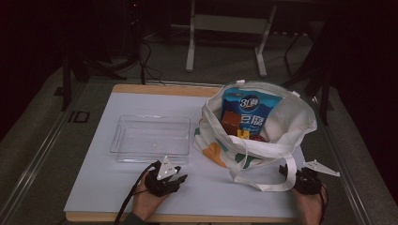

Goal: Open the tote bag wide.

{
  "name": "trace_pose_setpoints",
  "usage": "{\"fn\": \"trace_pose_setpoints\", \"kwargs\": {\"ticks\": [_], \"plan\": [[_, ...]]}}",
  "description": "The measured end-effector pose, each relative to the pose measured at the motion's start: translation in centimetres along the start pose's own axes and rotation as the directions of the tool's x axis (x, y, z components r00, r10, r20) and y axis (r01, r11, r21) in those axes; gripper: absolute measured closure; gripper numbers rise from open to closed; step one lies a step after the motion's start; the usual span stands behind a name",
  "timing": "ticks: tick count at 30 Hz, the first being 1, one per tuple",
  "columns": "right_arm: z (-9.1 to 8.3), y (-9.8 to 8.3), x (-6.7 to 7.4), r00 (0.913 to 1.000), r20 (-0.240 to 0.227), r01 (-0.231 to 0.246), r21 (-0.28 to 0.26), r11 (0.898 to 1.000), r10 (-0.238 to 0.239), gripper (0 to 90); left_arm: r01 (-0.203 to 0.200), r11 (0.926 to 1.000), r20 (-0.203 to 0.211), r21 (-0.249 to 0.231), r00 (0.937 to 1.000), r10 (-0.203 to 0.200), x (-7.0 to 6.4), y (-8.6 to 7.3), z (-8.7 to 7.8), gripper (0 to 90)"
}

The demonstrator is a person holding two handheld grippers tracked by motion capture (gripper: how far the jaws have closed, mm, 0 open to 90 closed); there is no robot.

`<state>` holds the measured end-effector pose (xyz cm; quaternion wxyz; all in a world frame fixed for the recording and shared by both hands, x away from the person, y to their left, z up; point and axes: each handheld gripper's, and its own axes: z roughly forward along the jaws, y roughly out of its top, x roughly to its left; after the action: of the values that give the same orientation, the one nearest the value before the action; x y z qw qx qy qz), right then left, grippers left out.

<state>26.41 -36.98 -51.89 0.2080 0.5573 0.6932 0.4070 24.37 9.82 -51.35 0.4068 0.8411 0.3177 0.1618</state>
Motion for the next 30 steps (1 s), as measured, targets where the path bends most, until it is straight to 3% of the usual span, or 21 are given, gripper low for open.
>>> {"fn": "trace_pose_setpoints", "kwargs": {"ticks": [4, 11, 17, 28, 30], "plan": [[-0.6, 0.6, 0.0, 0.9991, -0.041, -0.005, -0.019, 1.0, 0.004, 70.7, -0.051, 0.9987, -0.008, -0.001, 0.9987, 0.051, -0.2, 0.7, -0.6, 60.7], [-1.6, 1.6, 0.3, 0.9965, -0.083, -0.005, -0.045, 0.999, 0.002, 72.6, -0.063, 0.9976, -0.006, -0.03, 0.998, 0.063, 0.3, 2.1, -1.9, 60.8], [-2.2, 2.7, 1.0, 0.9923, -0.119, 0.028, -0.051, 0.998, -0.033, 71.0, -0.071, 0.9951, 0.001, -0.069, 0.9975, 0.071, 1.4, 4.5, -2.6, 59.7], [-2.5, 3.9, 1.3, 0.9817, -0.184, 0.044, -0.022, 0.999, -0.047, 62.0, -0.086, 0.9915, -0.026, -0.098, 0.9962, 0.084, 4.1, 7.8, -1.2, 58.5], [-2.5, 4.0, 1.2, 0.9812, -0.186, 0.049, -0.021, 0.999, -0.052, 62.0, -0.086, 0.9915, -0.026, -0.098, 0.9962, 0.084, 4.1, 7.8, -1.2, 58.4]]}}
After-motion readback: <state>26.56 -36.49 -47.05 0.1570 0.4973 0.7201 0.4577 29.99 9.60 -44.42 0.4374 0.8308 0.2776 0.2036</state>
